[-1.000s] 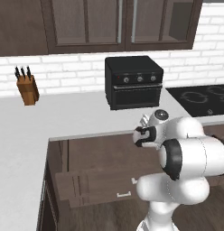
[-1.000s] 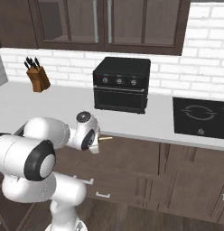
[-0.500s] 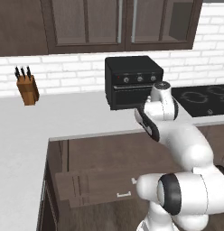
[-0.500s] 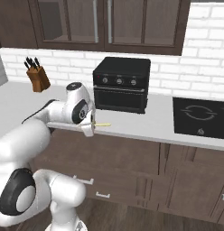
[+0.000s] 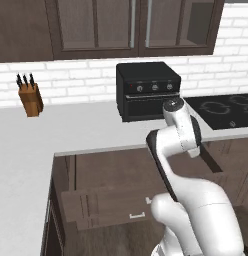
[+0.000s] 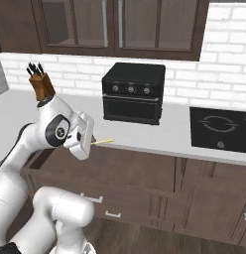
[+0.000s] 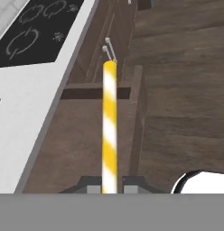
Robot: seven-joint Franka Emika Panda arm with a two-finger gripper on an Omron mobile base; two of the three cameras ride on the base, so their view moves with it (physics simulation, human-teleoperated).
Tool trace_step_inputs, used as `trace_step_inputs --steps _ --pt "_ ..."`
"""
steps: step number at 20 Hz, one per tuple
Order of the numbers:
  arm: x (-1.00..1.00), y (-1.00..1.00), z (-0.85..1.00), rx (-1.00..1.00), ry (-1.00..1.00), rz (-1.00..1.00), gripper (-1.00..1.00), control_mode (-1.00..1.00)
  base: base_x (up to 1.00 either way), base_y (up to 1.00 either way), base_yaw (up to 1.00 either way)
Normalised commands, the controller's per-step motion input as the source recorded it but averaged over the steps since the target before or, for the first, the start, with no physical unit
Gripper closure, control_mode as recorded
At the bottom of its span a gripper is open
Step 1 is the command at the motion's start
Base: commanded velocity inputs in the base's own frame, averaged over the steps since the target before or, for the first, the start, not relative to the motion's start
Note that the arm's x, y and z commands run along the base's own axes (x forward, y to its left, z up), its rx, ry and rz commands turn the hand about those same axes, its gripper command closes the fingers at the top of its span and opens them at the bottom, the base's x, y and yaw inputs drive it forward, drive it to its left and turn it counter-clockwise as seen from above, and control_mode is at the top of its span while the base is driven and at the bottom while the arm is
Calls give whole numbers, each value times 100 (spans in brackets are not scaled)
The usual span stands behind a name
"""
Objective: Take a straw from the drawer in front and place it inside the glass cup on the dining counter.
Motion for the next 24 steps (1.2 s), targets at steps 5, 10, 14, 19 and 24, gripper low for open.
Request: trace_step_inputs --steps 5,10,14,19,24 --pt "-5 15 -22 -22 -1 -4 100 -100 0 0 0" --pt "1 18 -17 0 0 0 100 -100 0 0 0" --pt "0 2 -22 0 0 0 100 -100 0 0 0" --pt "0 0 -6 0 0 -1 100 -100 0 0 0" --pt "0 0 -1 0 0 -3 100 100 -7 0 -7"
